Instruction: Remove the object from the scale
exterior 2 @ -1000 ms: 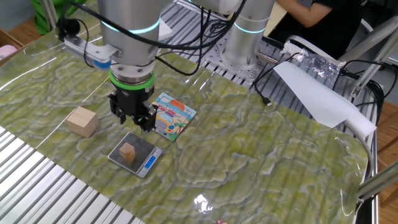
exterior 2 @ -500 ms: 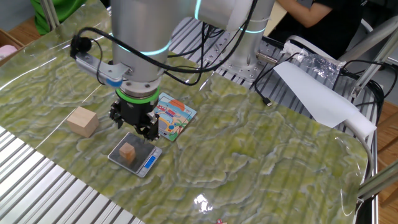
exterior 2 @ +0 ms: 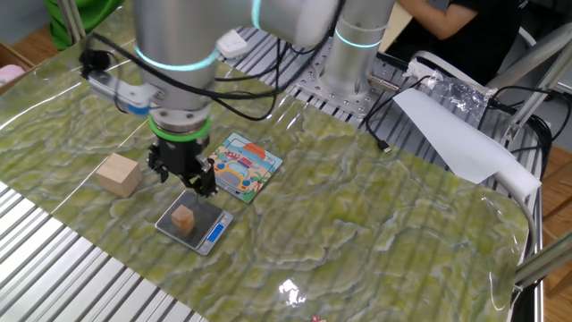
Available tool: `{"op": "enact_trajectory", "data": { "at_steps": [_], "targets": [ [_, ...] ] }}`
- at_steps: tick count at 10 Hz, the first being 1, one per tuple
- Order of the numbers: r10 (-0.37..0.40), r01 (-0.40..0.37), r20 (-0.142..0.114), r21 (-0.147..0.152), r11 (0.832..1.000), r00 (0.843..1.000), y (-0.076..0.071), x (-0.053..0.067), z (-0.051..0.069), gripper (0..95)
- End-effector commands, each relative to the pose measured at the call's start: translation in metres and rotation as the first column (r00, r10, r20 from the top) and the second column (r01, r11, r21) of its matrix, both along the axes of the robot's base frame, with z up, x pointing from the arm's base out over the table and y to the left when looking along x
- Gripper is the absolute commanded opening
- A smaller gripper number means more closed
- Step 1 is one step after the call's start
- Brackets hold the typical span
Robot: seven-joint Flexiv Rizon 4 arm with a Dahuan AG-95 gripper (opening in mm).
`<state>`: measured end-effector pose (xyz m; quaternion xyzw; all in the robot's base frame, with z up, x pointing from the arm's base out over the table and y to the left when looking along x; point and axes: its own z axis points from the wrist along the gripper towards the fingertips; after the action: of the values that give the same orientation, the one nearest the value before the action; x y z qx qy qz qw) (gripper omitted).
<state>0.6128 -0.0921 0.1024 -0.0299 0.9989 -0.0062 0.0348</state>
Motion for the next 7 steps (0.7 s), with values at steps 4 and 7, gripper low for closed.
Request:
{"op": "enact_trajectory", "data": {
  "at_steps": [4,7],
  "targets": [
    [0.003,-0.003,0.002,0.006,1.0,1.0,0.002,0.002,-0.02,76.0],
    [0.001,-0.001,0.004,0.006,1.0,1.0,0.003,0.003,-0.027,76.0]
  ]
}}
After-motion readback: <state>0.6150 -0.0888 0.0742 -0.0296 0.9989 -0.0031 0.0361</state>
